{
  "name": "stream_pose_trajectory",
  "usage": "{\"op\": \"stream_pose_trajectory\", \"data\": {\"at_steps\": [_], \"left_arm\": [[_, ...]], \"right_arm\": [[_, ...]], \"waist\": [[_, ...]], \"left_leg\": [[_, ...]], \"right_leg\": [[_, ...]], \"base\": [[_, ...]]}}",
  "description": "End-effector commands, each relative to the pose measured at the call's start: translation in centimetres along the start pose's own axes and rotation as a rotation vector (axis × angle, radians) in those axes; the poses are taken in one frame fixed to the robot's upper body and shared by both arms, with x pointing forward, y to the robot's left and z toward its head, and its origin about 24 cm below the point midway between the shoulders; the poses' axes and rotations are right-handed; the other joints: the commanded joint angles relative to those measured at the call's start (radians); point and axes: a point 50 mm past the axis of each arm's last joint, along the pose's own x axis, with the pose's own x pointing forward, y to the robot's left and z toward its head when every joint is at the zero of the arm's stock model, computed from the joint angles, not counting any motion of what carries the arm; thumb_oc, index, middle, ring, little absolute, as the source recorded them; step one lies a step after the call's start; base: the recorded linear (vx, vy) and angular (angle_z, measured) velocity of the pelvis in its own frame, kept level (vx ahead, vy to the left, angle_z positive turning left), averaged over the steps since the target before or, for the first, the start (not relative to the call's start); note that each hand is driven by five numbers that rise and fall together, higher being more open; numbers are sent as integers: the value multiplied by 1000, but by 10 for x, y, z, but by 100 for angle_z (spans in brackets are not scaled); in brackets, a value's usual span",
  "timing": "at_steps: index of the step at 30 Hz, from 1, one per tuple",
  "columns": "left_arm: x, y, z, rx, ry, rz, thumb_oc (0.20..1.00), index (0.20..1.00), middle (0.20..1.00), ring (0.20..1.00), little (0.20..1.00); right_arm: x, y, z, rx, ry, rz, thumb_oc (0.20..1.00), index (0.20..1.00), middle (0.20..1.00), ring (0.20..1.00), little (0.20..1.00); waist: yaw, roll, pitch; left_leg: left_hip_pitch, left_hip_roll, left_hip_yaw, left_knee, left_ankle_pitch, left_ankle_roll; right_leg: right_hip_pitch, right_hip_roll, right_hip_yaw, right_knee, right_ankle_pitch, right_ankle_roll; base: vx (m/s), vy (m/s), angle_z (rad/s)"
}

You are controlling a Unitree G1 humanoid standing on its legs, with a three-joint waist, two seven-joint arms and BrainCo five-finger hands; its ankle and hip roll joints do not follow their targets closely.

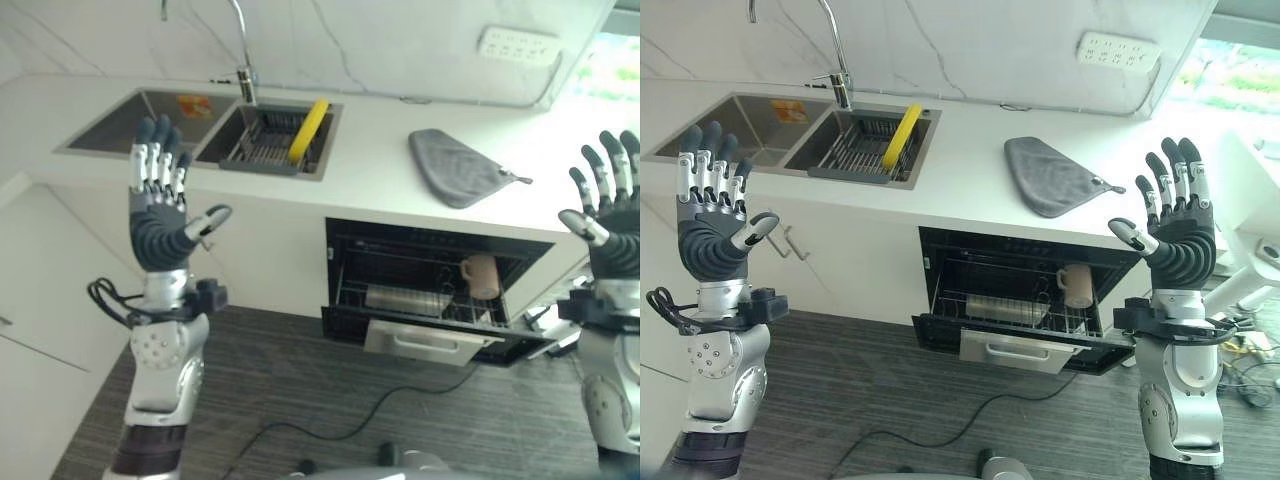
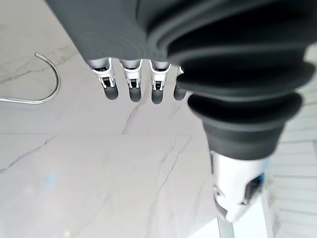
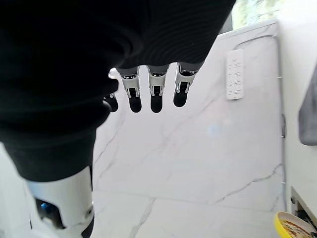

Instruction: Place the dishes in the dishwasher.

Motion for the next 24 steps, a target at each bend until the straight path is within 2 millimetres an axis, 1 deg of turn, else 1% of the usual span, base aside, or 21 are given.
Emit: {"op": "stream_pose_trajectory", "data": {"at_steps": [1,2,4,5,6,8,10,11,12,13,14,15,16,17,19,20,21,22,23,24], "left_arm": [[13,-2,19,-19,-128,-55,1000,1000,1000,1000,1000],[0,-1,23,41,-97,-31,1000,1000,1000,1000,1000],[2,-2,23,25,-93,-44,1000,1000,1000,1000,1000],[1,-1,21,12,-89,-37,1000,1000,1000,1000,1000],[1,-1,20,8,-88,-31,1000,1000,1000,1000,1000],[-1,1,22,4,-92,-15,1000,1000,1000,1000,1000],[-2,3,23,7,-94,-2,1000,1000,1000,1000,1000],[-3,3,23,7,-97,3,1000,1000,1000,1000,1000],[-3,3,23,8,-104,4,1000,1000,1000,1000,1000],[-3,3,23,9,-113,-1,1000,1000,1000,1000,1000],[-1,2,25,15,-144,-16,1000,1000,1000,1000,1000],[1,2,27,8,-163,-29,1000,1000,1000,1000,1000],[5,1,29,-9,-178,-43,1000,1000,1000,1000,1000],[9,1,28,-29,-170,-70,1000,1000,1000,1000,1000],[11,-1,27,-26,-165,-89,1000,1000,1000,1000,1000],[11,-2,26,6,-153,-101,1000,1000,1000,1000,1000],[9,1,26,25,-138,-99,1000,1000,1000,1000,1000],[8,3,26,34,-131,-97,1000,1000,1000,1000,1000],[9,4,26,35,-121,-95,1000,1000,1000,1000,1000],[11,4,22,29,-100,-96,1000,1000,1000,1000,1000]], "right_arm": [[12,3,20,8,-156,-11,1000,1000,1000,1000,1000],[10,18,6,-1,-60,174,1000,1000,1000,1000,1000],[10,15,8,-15,-64,169,1000,1000,1000,1000,1000],[13,14,9,-21,-59,192,1000,1000,1000,1000,1000],[15,14,10,-28,-64,201,1000,1000,1000,1000,1000],[19,13,13,-24,-70,222,1000,1000,1000,1000,1000],[21,11,17,-27,-74,248,1000,1000,1000,1000,1000],[23,11,19,-37,-81,258,1000,1000,1000,1000,1000],[24,10,22,-39,-91,265,1000,1000,1000,1000,1000],[26,9,24,-34,-100,267,1000,1000,1000,1000,1000],[29,8,29,-33,-125,260,1000,1000,1000,1000,1000],[30,6,32,-44,-140,247,1000,1000,1000,1000,1000],[28,5,33,-45,-151,233,1000,1000,1000,1000,1000],[23,2,32,-40,-144,204,1000,1000,1000,1000,1000],[19,2,31,-24,-137,197,1000,1000,1000,1000,1000],[16,9,26,-8,-119,226,1000,1000,1000,1000,1000],[15,12,25,-16,-110,237,1000,1000,1000,1000,1000],[16,13,24,-6,-107,236,1000,1000,1000,1000,1000],[16,14,22,7,-106,232,1000,1000,1000,1000,1000],[16,15,20,23,-102,223,1000,1000,1000,1000,1000]], "waist": [[-8,-16,-9],[49,-46,-9],[32,-52,1],[16,-55,7],[13,-52,8],[6,-40,1],[-3,-28,-9],[-7,-22,-10],[-13,-16,-10],[-16,-12,-9],[-29,-8,2],[-37,-7,9],[-43,-7,18],[-35,-24,31],[-26,-38,35],[-2,-41,36],[11,-38,35],[15,-34,34],[16,-31,33],[9,-28,27]], "left_leg": [[9,-35,-69,-12,-43,-31],[-72,-17,-133,104,-58,-57],[-94,40,-47,141,-53,-77],[-93,100,-27,167,-53,-93],[-85,120,-37,163,-42,-101],[-49,172,-78,113,-5,-123],[-8,243,-108,44,46,-148],[-1,271,-119,26,78,-159],[7,292,-130,14,89,-169],[10,301,-137,12,89,-174],[1,300,-125,29,56,-186],[-4,291,-103,43,24,-190],[-14,278,-81,54,6,-189],[-46,218,-102,134,-57,-171],[-65,182,-112,175,-93,-152],[-52,149,-93,166,-106,-127],[-29,133,-76,138,-100,-116],[-12,126,-66,118,-99,-107],[0,119,-53,89,-87,-99],[14,102,-36,43,-72,-81]], "right_leg": [[-17,6,-48,22,100,75],[108,19,152,-222,48,16],[116,-7,102,-222,48,19],[117,-28,77,-222,51,18],[117,-31,77,-222,52,18],[112,-37,99,-222,52,23],[107,-53,127,-222,49,33],[99,-63,145,-222,59,38],[94,-77,163,-222,63,48],[89,-87,176,-222,66,56],[72,-136,198,-222,88,91],[69,-168,198,-221,93,118],[61,-210,185,-218,108,146],[46,-278,171,-202,162,158],[45,-311,147,-197,190,156],[35,-335,71,-161,208,143],[33,-320,36,-135,197,140],[32,-290,21,-110,170,140],[24,-255,13,-84,140,134],[18,-171,7,-37,78,121]], "base": [[27,-9,8],[0,0,0],[-110,138,1],[-115,304,20],[-86,432,49],[6,447,54],[21,520,-10],[-1,590,-50],[-14,615,-54],[-10,812,-52],[-3,836,-46],[-8,937,-42],[26,915,-24],[20,734,-1],[49,530,20],[60,635,13],[53,618,-14],[7,409,-76],[0,381,-101],[11,366,-83]]}}
